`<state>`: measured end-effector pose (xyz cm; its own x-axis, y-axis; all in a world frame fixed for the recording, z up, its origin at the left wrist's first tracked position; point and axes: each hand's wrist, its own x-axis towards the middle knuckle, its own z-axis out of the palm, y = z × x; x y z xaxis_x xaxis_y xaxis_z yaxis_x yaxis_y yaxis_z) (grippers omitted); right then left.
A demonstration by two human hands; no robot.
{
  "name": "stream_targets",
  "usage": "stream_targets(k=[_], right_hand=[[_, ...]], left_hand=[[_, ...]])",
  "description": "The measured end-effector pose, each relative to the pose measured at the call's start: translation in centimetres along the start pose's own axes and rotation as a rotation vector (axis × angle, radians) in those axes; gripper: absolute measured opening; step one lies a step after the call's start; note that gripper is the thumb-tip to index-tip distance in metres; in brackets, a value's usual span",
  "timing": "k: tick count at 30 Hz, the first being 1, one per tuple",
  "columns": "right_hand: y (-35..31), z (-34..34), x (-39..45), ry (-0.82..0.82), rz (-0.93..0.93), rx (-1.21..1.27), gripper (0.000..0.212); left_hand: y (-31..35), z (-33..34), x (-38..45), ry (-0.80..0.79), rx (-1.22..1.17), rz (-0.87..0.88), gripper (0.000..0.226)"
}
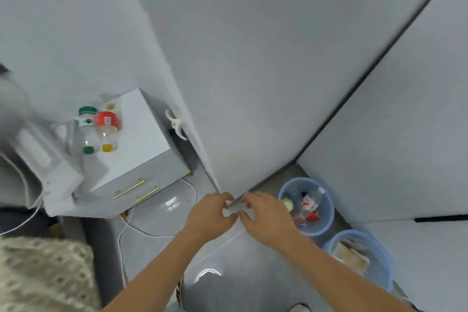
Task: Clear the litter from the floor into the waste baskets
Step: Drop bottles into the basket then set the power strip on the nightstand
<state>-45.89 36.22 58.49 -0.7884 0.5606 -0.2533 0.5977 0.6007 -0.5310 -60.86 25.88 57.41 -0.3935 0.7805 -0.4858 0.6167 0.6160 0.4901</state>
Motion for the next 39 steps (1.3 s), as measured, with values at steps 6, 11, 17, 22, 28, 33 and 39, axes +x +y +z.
stream_targets(k=[6,11,17,22,28,33,39], right_hand=[[-14.1,2.4,5.1,-0.06,-0.209,0.026,0.028],[-23.3,7.1,13.2,-0.062,-0.25,0.074,0.029],[-30.8,12.0,25.9,-0.061,-0.201,0.024,0.04],[-32.4,17.0,35.0,-0.137,0.055,0.161,0.057],[-32.7,22.9,41.8,-0.092,0.178,0.289,0.084],[-32.4,25.3,45.0,-0.025,0.258,0.421,0.082],[-31.2,25.1,45.8,-0.013,0.291,0.443,0.08]], left_hand=[[-9.6,-9.9,-5.1,0.321,-0.132,-0.159,0.042],[-19.3,-15.5,-5.1,0.527,-0.167,-0.247,0.05],[-29.6,-22.0,0.3,0.599,-0.143,-0.26,0.053],[-35.1,-26.8,7.9,0.494,-0.107,-0.315,0.06],[-39.8,-28.8,15.3,0.304,-0.034,-0.425,0.075],[-42.0,-28.2,19.0,0.322,-0.06,-0.449,0.075],[-42.8,-26.2,21.2,0.363,-0.271,-0.462,0.093]])
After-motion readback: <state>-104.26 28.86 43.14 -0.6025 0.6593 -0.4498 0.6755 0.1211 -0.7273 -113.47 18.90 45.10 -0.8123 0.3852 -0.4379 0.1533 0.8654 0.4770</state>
